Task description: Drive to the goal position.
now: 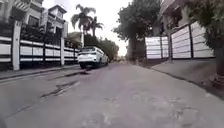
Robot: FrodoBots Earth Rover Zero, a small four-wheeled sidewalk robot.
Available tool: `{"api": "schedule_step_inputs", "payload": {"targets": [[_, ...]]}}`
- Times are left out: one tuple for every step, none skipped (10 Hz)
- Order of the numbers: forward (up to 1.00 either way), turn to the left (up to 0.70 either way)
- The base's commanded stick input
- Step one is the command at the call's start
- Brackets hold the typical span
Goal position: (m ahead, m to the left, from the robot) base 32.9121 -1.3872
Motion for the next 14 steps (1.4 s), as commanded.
{"api": "schedule_step_inputs", "payload": {"targets": [[1.0,-0.15],[1.0,0.01],[1.0,0.04],[1.0,0.04],[1.0,0.04],[1.0,0.04],[1.0,0.04],[1.0,0.04],[1.0,0.04],[1.0,0.04],[1.0,-0.18],[1.0,-0.36],[1.0,-0.36],[1.0,-0.36]]}}
